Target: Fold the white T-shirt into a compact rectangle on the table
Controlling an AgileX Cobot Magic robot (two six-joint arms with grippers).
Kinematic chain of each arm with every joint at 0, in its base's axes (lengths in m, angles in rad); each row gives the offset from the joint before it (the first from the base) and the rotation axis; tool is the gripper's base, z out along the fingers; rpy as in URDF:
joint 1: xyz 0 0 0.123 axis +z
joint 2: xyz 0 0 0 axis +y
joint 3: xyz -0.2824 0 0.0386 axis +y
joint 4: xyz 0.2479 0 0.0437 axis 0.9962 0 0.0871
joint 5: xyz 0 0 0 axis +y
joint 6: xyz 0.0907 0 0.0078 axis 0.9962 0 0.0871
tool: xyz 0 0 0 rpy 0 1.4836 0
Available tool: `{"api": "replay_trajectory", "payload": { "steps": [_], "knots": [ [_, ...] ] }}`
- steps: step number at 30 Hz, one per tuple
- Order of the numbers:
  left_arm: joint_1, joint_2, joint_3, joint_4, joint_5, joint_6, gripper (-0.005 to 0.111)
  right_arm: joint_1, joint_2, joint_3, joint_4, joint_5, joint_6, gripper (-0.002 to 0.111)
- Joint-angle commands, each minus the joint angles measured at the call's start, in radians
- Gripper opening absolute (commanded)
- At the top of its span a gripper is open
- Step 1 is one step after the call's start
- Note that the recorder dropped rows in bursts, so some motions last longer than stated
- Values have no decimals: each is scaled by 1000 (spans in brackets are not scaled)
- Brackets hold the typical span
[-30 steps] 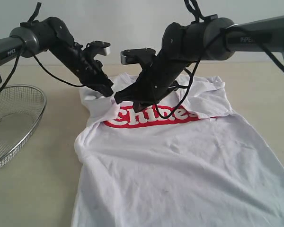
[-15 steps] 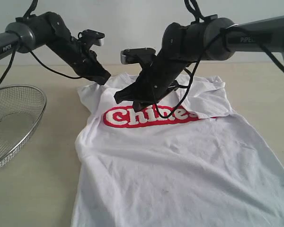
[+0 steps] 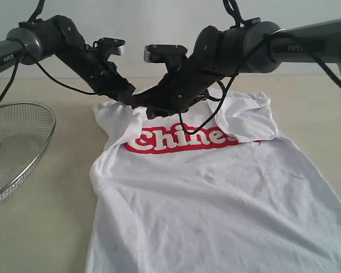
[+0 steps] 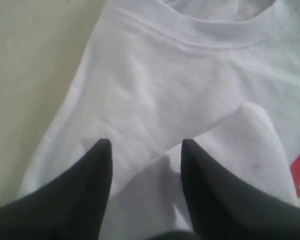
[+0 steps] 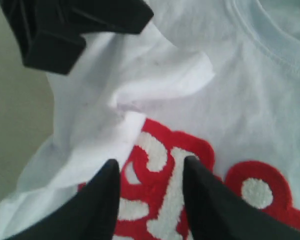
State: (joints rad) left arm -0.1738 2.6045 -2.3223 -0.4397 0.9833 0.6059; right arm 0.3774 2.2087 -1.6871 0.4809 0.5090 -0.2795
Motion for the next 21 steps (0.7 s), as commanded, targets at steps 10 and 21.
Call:
{"api": "replay_trajectory", "payload": {
  "steps": [10,21],
  "knots": [
    [3,-20,-5,-9,32,-25,44,52,62,1,220,-150,19,52],
    [3,-20,-5,-9,39,-27,44,52,87,1,232,-172,40,11]
  ]
}}
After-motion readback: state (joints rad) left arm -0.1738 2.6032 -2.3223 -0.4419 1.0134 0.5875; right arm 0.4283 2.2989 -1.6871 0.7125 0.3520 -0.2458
